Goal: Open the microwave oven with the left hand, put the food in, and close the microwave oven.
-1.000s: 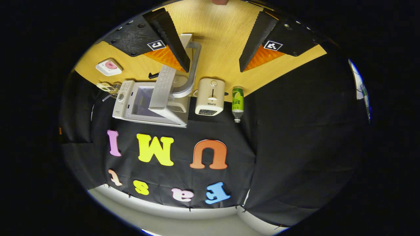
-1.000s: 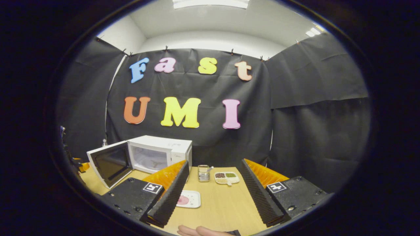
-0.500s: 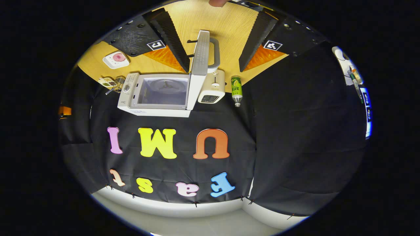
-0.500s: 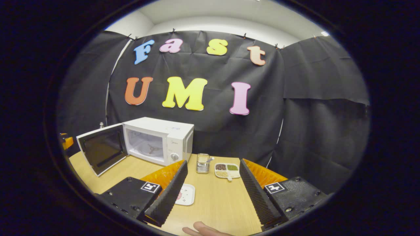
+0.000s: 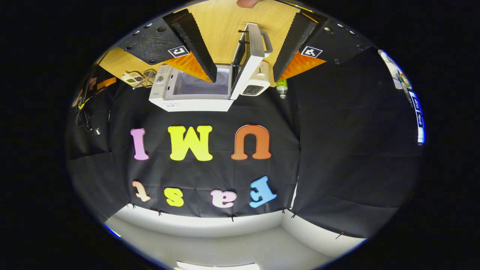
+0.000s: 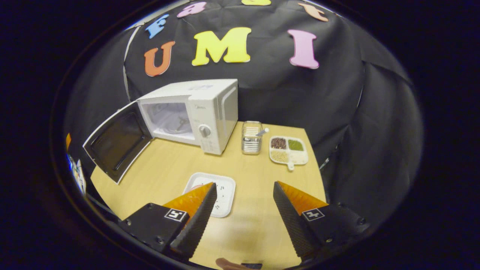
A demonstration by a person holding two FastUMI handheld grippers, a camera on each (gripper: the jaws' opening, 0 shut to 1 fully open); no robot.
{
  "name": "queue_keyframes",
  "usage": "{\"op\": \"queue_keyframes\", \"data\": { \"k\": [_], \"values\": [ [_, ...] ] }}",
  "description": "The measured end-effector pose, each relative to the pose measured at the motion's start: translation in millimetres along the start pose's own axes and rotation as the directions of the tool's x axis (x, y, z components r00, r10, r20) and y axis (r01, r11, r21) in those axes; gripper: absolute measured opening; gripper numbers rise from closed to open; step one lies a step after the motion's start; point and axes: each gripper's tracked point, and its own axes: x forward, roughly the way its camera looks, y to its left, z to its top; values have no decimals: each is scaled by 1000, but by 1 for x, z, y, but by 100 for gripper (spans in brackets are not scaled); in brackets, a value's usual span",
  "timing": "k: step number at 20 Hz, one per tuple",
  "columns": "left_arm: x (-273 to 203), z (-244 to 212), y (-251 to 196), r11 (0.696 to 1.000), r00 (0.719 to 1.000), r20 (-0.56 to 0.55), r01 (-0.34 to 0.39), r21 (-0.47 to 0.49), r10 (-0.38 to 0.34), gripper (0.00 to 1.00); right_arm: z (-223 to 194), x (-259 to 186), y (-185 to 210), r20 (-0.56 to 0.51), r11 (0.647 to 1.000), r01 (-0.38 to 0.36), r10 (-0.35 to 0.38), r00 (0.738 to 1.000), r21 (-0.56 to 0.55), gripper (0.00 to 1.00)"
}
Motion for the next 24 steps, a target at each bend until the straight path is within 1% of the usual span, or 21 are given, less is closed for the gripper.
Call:
{"op": "queue_keyframes", "data": {
  "k": [1,3,4,5,6,7,8,9,10,11,12,13,14,15,16,17,20,21,22,23,24],
  "values": [
    [-1,5,-6,1000,1000,11,2,9,-2,92,-7,14,4,-51,999,-31,32,998,20,92],
    [-5,15,-17,1000,999,40,11,22,-12,92,-21,41,11,-150,995,-78,86,985,61,86],
    [-5,18,-22,1000,999,49,17,22,-18,92,-27,52,13,-191,992,-94,108,976,79,86],
    [-7,19,-28,999,998,52,25,21,-26,92,-34,60,16,-228,990,-107,126,965,95,75],
    [-8,20,-32,999,998,55,33,18,-34,92,-39,69,18,-258,987,-120,144,955,107,84],
    [-9,21,-37,999,997,57,42,19,-43,92,-43,77,20,-285,985,-126,155,946,118,70],
    [-10,21,-39,999,997,58,50,22,-51,92,-46,87,19,-305,984,-125,159,939,128,68],
    [-12,21,-42,998,997,58,52,25,-54,92,-50,95,18,-328,983,-124,163,931,135,64],
    [-12,21,-43,998,997,61,54,29,-56,92,-54,102,17,-348,983,-125,165,923,133,62],
    [-14,21,-45,998,996,65,56,33,-58,92,-56,108,17,-367,983,-125,166,915,132,69],
    [-15,23,-45,998,996,72,56,34,-58,92,-59,114,18,-387,982,-133,175,905,133,55],
    [-15,24,-47,998,995,78,59,35,-62,92,-62,119,22,-402,980,-146,190,896,138,63],
    [-15,25,-48,998,995,81,61,35,-64,92,-65,123,28,-421,976,-160,208,883,148,49],
    [-15,25,-50,997,994,83,63,34,-66,92,-68,126,33,-436,972,-177,228,870,155,43],
    [-15,25,-49,997,994,86,64,34,-67,92,-71,130,35,-455,971,-182,234,859,156,41],
    [-16,25,-49,997,994,85,65,33,-67,92,-74,134,35,-470,970,-180,236,850,161,48],
    [-16,22,-50,996,994,82,73,48,-77,92,-83,143,34,-508,970,-178,238,828,165,34],
    [-15,21,-49,996,994,83,69,58,-74,92,-82,142,33,-512,970,-179,238,825,164,17],
    [-14,19,-47,996,994,81,64,65,-69,92,-86,145,31,-542,974,-179,228,809,143,27],
    [-14,17,-46,996,995,77,61,66,-66,92,-85,146,25,-548,978,-175,208,810,113,21],
    [-15,18,-45,996,995,74,59,63,-64,92,-89,146,26,-559,979,-172,205,803,112,3]
  ]
}}
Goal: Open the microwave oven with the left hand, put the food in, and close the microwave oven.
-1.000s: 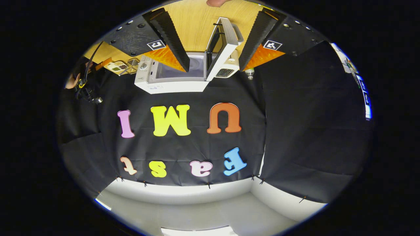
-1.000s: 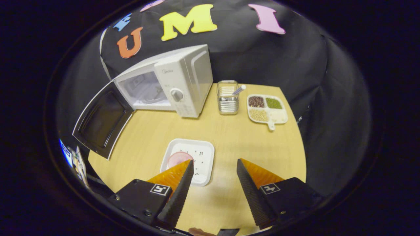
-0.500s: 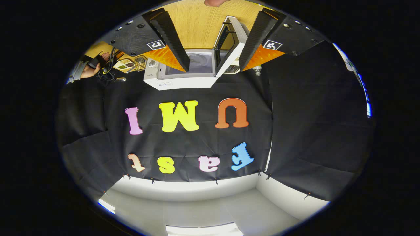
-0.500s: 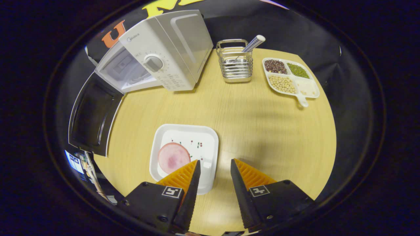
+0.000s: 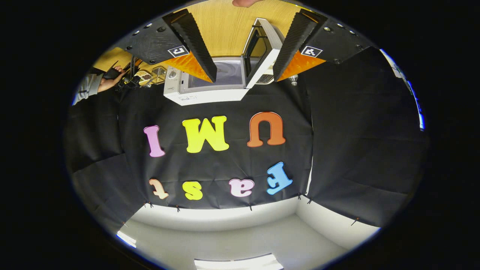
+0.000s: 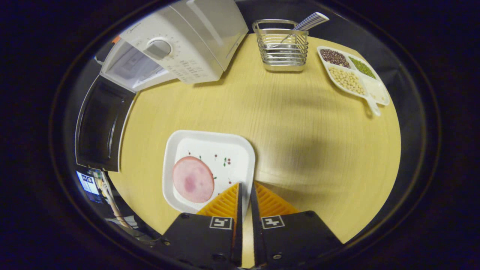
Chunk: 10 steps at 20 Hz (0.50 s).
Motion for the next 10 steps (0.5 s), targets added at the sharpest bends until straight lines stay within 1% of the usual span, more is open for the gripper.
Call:
{"op": "queue_keyframes", "data": {
  "k": [1,2,3,4,5,7,8,10],
  "values": [
    [0,1,0,1000,1000,-1,-3,-4,3,92,4,-2,1,-19,1000,5,-5,1000,-13,8],
    [0,2,0,1000,1000,3,-2,-7,2,92,5,-1,0,-33,1000,6,-7,999,-25,6],
    [-1,4,-2,1000,1000,11,0,-10,1,92,5,0,0,-47,1000,7,-8,999,-23,0],
    [-3,4,-3,1000,1000,16,3,-13,-3,92,6,0,-1,-56,1000,5,-6,998,-16,5],
    [-4,4,-5,1000,1000,15,7,-18,-7,92,5,0,0,-63,1000,-7,6,998,-8,5],
    [-7,1,-6,1000,1000,5,14,-21,-14,92,6,-1,1,-62,997,-67,68,996,29,4],
    [-9,0,-6,1000,1000,0,16,-20,-16,92,5,-1,2,-54,991,-116,120,991,63,4],
    [-12,-1,-4,1000,1000,-13,14,-21,-14,92,4,2,5,-21,960,-232,238,971,155,4]
  ]
}}
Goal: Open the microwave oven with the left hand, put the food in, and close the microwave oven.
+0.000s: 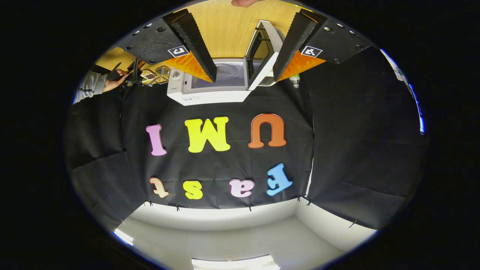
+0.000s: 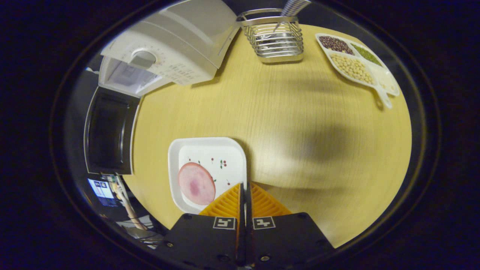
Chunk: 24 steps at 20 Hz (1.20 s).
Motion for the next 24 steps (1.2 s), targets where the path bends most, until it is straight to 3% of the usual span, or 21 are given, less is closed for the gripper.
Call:
{"op": "queue_keyframes", "data": {
  "k": [2,5,9,12,15,18,20,21,22,24],
  "values": [
    [-3,0,3,1000,1000,2,-10,-3,10,92,-6,1,0,12,993,-100,99,995,64,4],
    [-5,0,2,1000,1000,13,-4,-13,4,92,-15,1,5,41,974,-194,190,981,121,4],
    [-8,-8,8,1000,1000,4,-8,-24,8,92,-16,2,28,109,940,-305,290,951,156,4],
    [-15,-11,20,999,1000,4,-14,-29,14,92,-19,-10,59,170,919,-354,326,930,174,4],
    [-17,-15,36,998,999,4,-38,-42,38,92,-21,-6,90,234,906,-347,293,927,241,4],
    [-20,-22,51,996,998,2,-58,-68,58,92,-31,7,125,235,910,-326,268,934,258,0],
    [-23,-29,63,994,997,-9,-71,-79,70,92,-41,15,148,214,917,-298,246,945,265,4],
    [-24,-33,70,993,997,-16,-80,-83,79,82,-48,21,157,191,918,-279,231,954,282,4],
    [-25,-36,76,992,996,-23,-90,-88,88,92,-53,27,167,171,920,-265,223,960,290,4],
    [-29,-43,87,990,994,-33,-105,-98,103,92,-53,37,190,176,921,-264,220,959,286,4]
  ]
}}
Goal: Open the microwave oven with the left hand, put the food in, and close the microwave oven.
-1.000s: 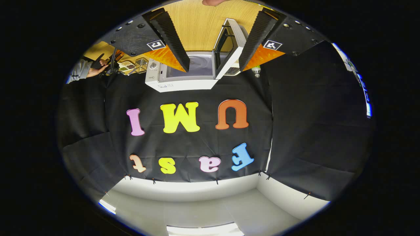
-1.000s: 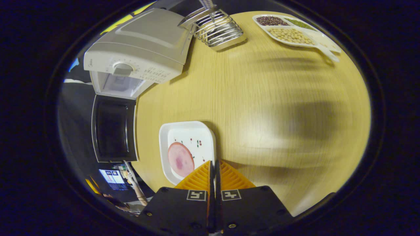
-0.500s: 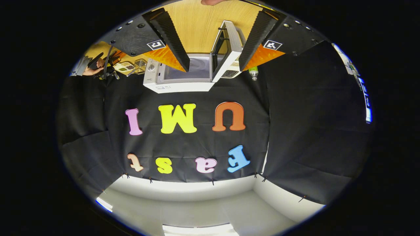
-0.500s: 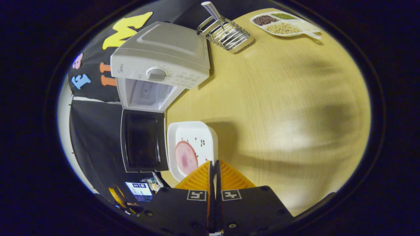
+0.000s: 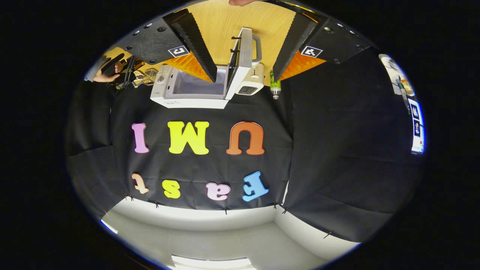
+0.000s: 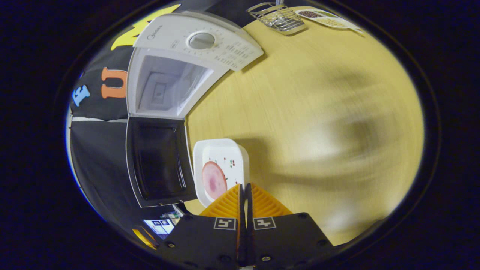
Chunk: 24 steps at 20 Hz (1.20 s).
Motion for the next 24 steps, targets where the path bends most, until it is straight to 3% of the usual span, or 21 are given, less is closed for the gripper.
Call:
{"op": "queue_keyframes", "data": {
  "k": [1,2,3,5,6,14,19,24],
  "values": [
    [-1,-1,6,1000,1000,-2,-8,-5,8,92,0,8,10,16,1000,-4,4,1000,3,4],
    [-3,-3,12,1000,1000,-6,-15,-9,15,81,-1,13,18,33,1000,-6,6,999,12,4],
    [-3,-6,17,1000,1000,-12,-21,-11,21,92,0,19,26,50,1000,-8,7,999,26,4],
    [-5,-11,28,999,999,-17,-34,-7,34,92,6,28,45,101,999,-28,23,995,47,0],
    [-5,-11,33,999,999,-16,-44,-1,44,92,11,33,55,128,997,-44,36,991,59,4],
    [-7,-20,58,996,996,-15,-85,11,85,92,47,81,113,255,963,-159,101,962,216,4],
    [-9,-21,62,996,996,2,-84,12,84,92,92,97,125,382,912,-219,77,921,346,4],
    [-10,-31,61,997,997,-19,-68,38,69,92,138,114,134,514,875,-271,30,857,400,4]
  ]
}}
